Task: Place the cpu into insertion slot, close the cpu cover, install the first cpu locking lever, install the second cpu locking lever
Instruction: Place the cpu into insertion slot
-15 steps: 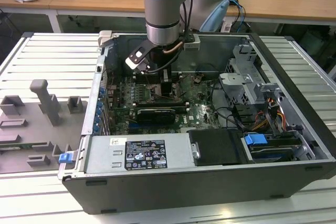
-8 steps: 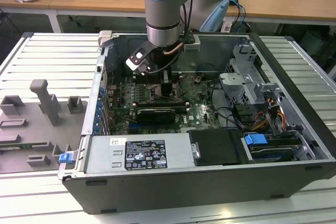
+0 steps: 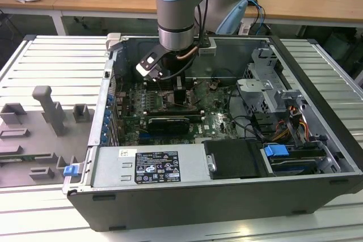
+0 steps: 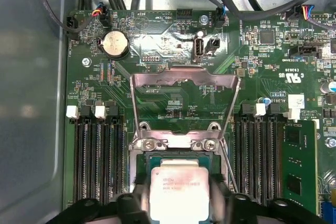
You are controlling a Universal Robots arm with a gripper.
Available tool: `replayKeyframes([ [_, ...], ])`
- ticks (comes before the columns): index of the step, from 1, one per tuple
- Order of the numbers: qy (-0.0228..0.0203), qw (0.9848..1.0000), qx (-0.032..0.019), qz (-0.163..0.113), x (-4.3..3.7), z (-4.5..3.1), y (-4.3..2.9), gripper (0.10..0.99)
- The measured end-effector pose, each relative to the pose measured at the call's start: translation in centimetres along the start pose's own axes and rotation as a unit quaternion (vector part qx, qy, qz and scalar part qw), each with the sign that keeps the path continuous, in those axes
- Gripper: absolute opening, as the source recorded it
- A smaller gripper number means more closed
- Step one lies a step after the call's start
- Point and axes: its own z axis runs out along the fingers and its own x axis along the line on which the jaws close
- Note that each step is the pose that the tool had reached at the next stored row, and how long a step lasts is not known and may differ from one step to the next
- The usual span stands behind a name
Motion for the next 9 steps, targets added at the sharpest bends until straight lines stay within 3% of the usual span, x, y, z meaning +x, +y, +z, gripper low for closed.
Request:
replayKeyframes([
  [5,-0.0001,1.0000,0.0001,0.000,0.10,-0.05,0.01,0.612],
  [9,0.0000,1.0000,0.0000,0.000,0.10,-0.51,0.04,0.612],
])
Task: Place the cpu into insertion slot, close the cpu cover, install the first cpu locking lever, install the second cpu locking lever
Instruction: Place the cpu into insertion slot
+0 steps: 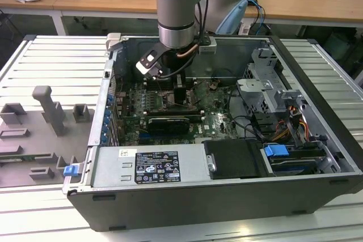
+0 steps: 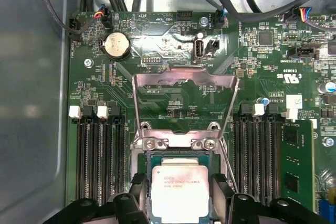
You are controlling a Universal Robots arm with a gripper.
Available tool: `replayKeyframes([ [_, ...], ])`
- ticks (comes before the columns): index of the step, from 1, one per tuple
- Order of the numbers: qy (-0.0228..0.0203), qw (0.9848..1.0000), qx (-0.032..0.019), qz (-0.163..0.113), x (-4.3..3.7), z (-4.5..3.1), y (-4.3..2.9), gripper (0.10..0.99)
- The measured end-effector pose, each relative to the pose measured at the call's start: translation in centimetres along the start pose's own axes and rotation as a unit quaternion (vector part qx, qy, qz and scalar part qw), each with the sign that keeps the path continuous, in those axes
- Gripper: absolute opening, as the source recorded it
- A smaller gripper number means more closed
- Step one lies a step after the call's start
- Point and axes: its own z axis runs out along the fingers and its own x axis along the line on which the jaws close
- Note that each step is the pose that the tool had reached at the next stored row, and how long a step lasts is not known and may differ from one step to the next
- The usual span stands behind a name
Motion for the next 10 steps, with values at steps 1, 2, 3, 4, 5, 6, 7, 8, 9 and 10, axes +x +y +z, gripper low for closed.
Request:
replayKeyframes([
  [1,0.0000,1.0000,0.0000,0.000,0.00,-0.18,0.01,0.612],
  [2,0.0000,1.0000,0.0000,0.000,0.00,-0.29,0.02,0.612],
  [3,0.0000,1.0000,0.0000,0.000,0.00,-0.45,0.03,0.529],
  [4,0.0000,1.0000,0.0003,0.000,0.00,-0.55,0.05,0.467],
  [5,0.0000,1.0000,0.0006,0.000,0.00,-0.61,0.06,0.408],
  [6,0.0000,1.0000,0.0010,0.000,0.00,-0.68,0.08,0.345],
  [7,0.0000,1.0000,0.0013,0.000,-0.01,-0.73,0.10,0.286],
  [8,0.0000,1.0000,0.0015,0.000,0.00,-0.77,0.11,0.227],
  [9,0.0000,1.0000,0.0016,0.000,0.00,-0.84,0.12,0.165],
  [10,0.0000,1.0000,0.0016,0.000,0.00,-0.87,0.12,0.106],
])
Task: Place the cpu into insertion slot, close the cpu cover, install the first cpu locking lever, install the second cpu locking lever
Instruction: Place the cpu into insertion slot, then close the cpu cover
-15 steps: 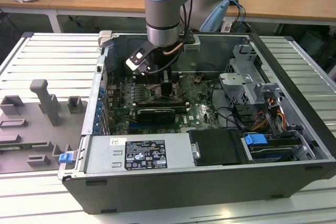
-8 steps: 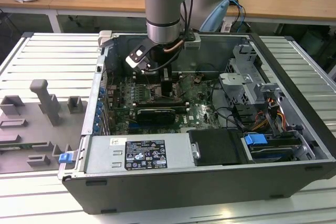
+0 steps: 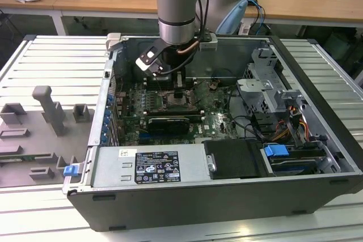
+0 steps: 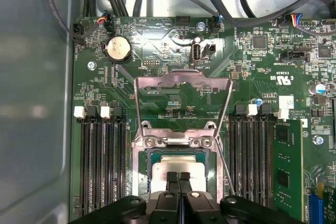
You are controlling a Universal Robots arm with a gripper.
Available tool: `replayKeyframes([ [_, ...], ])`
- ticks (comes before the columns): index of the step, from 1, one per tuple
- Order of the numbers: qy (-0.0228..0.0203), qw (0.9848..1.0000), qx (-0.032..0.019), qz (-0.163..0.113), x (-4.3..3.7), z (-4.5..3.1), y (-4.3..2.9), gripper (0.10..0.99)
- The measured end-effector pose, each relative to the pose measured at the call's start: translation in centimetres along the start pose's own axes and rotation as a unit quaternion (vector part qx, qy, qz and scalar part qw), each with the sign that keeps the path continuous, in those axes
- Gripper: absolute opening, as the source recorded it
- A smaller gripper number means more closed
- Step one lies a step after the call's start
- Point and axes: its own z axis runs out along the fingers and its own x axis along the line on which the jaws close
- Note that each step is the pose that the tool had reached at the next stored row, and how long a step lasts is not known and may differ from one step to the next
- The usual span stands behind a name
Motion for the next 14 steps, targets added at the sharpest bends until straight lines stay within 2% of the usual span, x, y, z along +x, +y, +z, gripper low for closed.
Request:
replayKeyframes([
  [14,0.0000,1.0000,0.0008,0.000,0.00,-0.61,0.15,0.106],
])
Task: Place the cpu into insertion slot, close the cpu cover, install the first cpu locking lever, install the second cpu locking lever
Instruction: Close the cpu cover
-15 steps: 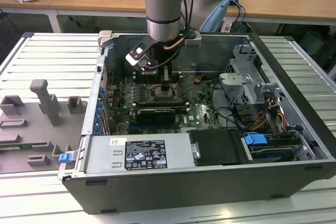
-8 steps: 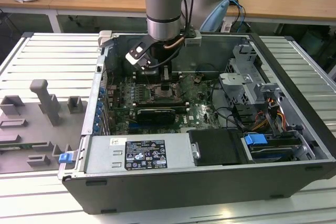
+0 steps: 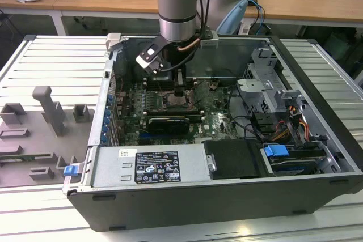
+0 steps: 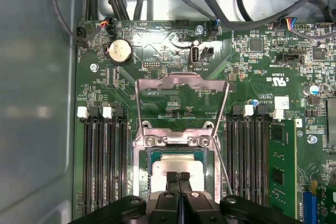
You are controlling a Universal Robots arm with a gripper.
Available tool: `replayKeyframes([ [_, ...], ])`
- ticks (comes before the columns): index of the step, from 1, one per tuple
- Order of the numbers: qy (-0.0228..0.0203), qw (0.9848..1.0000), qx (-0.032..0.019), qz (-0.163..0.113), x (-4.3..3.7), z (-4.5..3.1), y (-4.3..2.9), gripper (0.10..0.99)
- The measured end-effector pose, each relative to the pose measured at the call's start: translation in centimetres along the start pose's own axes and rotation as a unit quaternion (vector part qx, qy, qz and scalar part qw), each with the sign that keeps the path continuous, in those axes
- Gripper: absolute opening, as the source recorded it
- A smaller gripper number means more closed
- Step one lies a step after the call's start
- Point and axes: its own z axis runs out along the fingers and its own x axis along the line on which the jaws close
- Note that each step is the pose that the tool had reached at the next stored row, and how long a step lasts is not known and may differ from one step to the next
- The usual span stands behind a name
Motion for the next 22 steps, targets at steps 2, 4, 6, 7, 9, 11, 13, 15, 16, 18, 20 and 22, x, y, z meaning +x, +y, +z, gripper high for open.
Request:
replayKeyframes([
  [2,-0.0002,1.0000,0.0020,0.000,0.00,0.01,0.33,0.106],
  [4,-0.0001,1.0000,0.0021,0.000,0.00,0.02,0.44,0.106],
  [6,-0.0006,1.0000,0.0021,0.000,0.00,-0.23,0.48,0.106],
  [7,-0.0006,1.0000,0.0021,0.000,0.00,-0.53,0.50,0.106],
  [9,-0.0007,1.0000,0.0021,0.000,-0.01,-1.19,0.55,0.106],
  [11,-0.0007,1.0000,0.0021,0.000,-0.01,-1.67,0.59,0.106],
  [13,-0.0007,1.0000,0.0021,0.000,-0.01,-2.68,0.67,0.106],
  [15,-0.0007,1.0000,0.0021,0.000,-0.02,-3.34,0.72,0.106],
  [16,-0.0007,1.0000,0.0022,0.000,-0.02,-3.45,0.75,0.106],
  [18,-0.0008,1.0000,0.0029,0.000,-0.01,-3.55,0.86,0.106],
  [20,-0.0008,1.0000,0.0055,0.000,-0.01,-3.53,1.17,0.106],
  [22,-0.0009,0.9999,0.0121,0.000,-0.01,-3.48,1.91,0.106],
])
